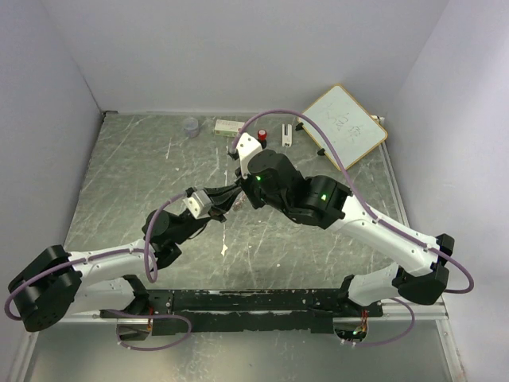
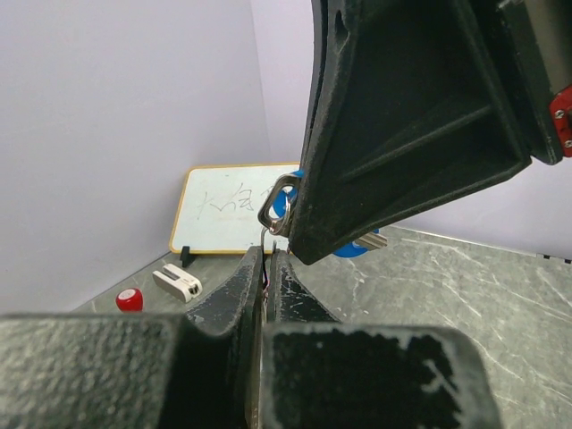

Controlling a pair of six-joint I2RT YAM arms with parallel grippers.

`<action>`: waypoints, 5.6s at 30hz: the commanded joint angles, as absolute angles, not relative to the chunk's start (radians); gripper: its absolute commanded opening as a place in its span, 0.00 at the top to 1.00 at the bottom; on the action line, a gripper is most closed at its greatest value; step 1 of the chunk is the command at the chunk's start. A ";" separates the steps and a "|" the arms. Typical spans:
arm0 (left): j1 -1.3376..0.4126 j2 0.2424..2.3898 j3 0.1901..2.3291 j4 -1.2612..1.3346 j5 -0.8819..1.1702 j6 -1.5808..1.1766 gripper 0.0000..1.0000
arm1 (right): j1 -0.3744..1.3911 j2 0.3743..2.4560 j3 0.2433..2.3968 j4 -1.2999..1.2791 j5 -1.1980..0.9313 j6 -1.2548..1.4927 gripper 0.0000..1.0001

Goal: Remove the keys from the keyring

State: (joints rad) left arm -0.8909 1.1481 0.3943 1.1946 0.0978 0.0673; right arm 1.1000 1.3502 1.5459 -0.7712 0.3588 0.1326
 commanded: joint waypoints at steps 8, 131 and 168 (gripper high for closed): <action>-0.908 1.087 0.391 1.205 0.075 0.099 0.93 | 1.103 1.315 1.542 -0.790 0.395 0.158 1.00; -0.373 1.920 0.536 1.309 0.216 -0.451 0.42 | 0.508 2.117 1.369 0.024 -0.092 0.135 0.77; -0.375 1.232 0.386 0.785 0.052 -0.146 0.12 | 0.509 1.438 0.886 0.044 0.530 0.232 0.41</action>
State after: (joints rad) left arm -0.3767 1.2888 0.3908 0.9020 0.0975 -0.2089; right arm 0.5117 1.5234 0.9367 0.0540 0.3473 0.1627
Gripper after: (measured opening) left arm 0.903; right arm 0.582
